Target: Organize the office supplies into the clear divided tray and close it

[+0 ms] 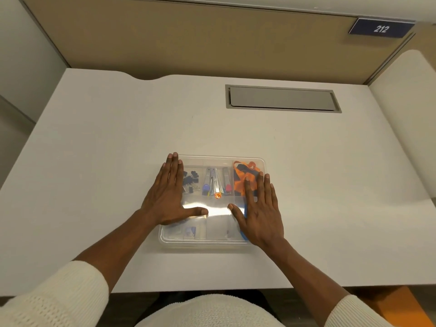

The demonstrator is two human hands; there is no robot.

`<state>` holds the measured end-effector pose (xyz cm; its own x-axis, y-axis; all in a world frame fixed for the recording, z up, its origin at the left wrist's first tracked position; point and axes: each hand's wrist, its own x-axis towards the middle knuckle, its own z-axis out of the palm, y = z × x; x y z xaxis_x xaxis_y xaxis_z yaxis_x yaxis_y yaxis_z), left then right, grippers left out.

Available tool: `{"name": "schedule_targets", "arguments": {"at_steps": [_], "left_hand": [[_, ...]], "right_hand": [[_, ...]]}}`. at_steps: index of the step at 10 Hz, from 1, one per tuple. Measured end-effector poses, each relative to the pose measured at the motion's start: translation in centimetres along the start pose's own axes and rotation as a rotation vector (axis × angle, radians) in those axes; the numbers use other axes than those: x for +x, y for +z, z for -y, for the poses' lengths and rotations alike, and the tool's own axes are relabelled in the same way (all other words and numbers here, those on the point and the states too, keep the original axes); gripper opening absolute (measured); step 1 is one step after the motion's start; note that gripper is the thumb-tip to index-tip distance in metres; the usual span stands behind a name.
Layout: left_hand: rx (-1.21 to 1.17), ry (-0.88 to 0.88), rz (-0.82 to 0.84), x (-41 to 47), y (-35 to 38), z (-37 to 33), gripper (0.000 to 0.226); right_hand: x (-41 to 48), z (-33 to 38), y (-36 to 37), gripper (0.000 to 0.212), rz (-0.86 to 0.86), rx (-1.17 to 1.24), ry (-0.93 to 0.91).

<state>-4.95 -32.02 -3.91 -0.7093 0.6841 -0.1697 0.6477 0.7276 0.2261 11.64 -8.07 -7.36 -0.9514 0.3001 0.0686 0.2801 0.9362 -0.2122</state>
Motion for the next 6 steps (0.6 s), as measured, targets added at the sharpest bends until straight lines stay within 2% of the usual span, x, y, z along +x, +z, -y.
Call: {"name": "schedule_targets", "arguments": {"at_steps": [3, 4, 6], "left_hand": [[0.057, -0.034, 0.042, -0.1, -0.8, -0.6, 0.147], [0.081, -0.014, 0.006, 0.0, -1.1, -0.6, 0.148], [0.039, 0.048, -0.097, 0.2, -1.8, -1.5, 0.141]], "right_hand": [[0.0, 0.1, -0.2, 0.091, 0.026, -0.001, 0.011], [0.2, 0.2, -1.1, 0.093, 0.069, 0.001, 0.010], [1.9, 0.7, -3.7, 0.096, 0.042, 0.093, -0.015]]}}
